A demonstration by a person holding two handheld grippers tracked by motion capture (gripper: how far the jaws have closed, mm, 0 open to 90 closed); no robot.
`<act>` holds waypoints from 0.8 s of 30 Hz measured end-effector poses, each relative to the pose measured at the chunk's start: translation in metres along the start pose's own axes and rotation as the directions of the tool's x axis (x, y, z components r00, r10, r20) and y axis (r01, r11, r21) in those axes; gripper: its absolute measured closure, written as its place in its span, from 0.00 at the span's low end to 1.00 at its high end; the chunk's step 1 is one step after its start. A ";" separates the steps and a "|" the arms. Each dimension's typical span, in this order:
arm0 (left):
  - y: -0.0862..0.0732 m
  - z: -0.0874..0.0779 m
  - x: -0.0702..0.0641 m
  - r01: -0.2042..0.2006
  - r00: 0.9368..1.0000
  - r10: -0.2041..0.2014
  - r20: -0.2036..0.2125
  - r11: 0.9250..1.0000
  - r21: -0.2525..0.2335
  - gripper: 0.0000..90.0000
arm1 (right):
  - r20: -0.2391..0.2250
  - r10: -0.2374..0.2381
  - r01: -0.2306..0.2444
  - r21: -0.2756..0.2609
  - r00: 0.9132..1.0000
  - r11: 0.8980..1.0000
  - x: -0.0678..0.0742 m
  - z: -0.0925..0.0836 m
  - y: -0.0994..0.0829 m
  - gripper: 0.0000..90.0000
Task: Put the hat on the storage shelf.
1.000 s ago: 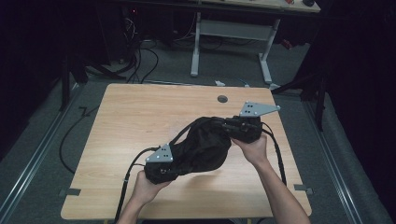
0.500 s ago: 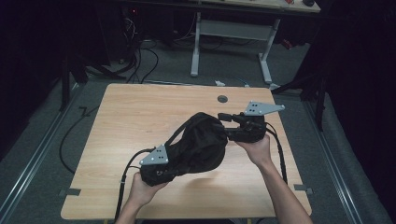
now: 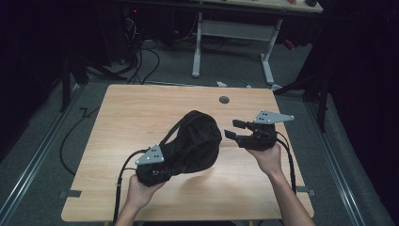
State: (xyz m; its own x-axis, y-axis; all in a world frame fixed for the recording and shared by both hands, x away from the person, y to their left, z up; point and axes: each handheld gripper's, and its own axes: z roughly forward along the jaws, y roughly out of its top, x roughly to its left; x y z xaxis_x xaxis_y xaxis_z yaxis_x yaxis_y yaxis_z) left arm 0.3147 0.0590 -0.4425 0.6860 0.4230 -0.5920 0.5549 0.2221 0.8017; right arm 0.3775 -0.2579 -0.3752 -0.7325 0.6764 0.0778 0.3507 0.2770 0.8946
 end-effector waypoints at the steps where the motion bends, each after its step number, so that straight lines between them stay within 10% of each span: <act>1: 0.000 0.000 0.000 0.000 1.000 0.000 0.000 1.000 0.000 0.98 | 0.000 0.000 0.000 0.000 1.000 1.000 0.000 0.000 0.000 0.48; 14: 0.013 -0.003 0.002 0.048 0.994 -0.054 -0.097 0.997 -0.062 0.98 | 0.092 0.008 -0.021 0.139 0.996 0.990 -0.001 0.012 -0.042 0.47; 24: 0.027 -0.008 0.005 0.094 0.979 -0.120 -0.166 0.983 -0.158 0.97 | 0.215 0.011 -0.066 0.249 0.977 0.966 -0.003 0.024 -0.094 0.48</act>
State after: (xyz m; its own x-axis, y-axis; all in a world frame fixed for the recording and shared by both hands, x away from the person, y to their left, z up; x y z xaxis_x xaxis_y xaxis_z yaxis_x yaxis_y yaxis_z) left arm 0.3299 0.0745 -0.4230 0.5267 0.5335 -0.6618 0.5355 0.3963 0.7457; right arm 0.3607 -0.2702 -0.4703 -0.5861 0.8102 -0.0084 0.5323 0.3928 0.7499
